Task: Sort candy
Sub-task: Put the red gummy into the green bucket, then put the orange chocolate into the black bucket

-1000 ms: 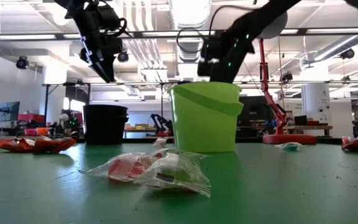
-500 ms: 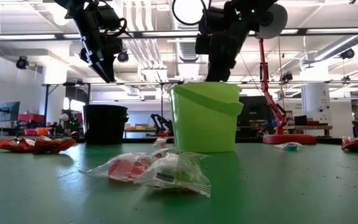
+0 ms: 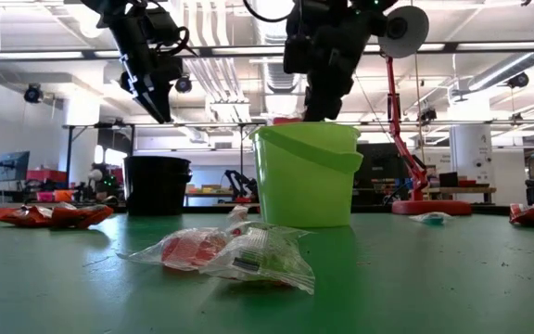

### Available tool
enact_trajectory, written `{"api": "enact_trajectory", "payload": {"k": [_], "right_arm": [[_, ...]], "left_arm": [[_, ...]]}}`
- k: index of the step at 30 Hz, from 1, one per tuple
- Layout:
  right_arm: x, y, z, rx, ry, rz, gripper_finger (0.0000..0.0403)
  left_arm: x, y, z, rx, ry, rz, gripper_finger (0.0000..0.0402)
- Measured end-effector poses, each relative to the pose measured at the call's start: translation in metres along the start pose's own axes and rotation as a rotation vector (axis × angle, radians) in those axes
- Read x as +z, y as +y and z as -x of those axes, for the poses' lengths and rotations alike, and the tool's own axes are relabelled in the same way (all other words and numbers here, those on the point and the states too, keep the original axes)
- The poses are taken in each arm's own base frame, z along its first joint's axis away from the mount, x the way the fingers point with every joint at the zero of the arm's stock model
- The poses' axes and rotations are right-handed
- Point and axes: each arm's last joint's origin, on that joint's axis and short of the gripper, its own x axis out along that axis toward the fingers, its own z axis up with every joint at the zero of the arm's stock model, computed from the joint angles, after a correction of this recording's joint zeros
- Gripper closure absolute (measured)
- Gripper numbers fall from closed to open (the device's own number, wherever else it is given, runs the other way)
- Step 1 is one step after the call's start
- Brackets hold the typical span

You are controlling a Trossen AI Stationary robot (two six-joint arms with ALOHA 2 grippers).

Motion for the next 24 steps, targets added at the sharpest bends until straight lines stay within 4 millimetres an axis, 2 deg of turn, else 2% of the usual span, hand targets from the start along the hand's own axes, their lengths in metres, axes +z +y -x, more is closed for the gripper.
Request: {"api": "enact_trajectory", "payload": {"k": [6, 14, 18, 24], "right_arm": [[-0.001, 0.015, -0.004, 0.027, 0.033, -0.039, 0.0394], [0.0, 0.023, -0.007, 0.036, 0.039, -0.089, 0.0389], [-0.001, 0.026, -0.007, 0.04, 0.046, -0.112, 0.0363], [-0.003, 0.029, -0.008, 0.043, 0.068, -0.117, 0.0299]], "left_arm": [[0.0, 0.0, 0.0, 0.0, 0.0, 0.0, 0.0263], [0.0, 0.0, 0.0, 0.0, 0.001, -0.022, 0.0263], [0.0, 0.0, 0.0, -0.001, 0.004, -0.025, 0.0263], [-0.002, 0.0, 0.0, -0.005, 0.026, -0.034, 0.0263]]}}
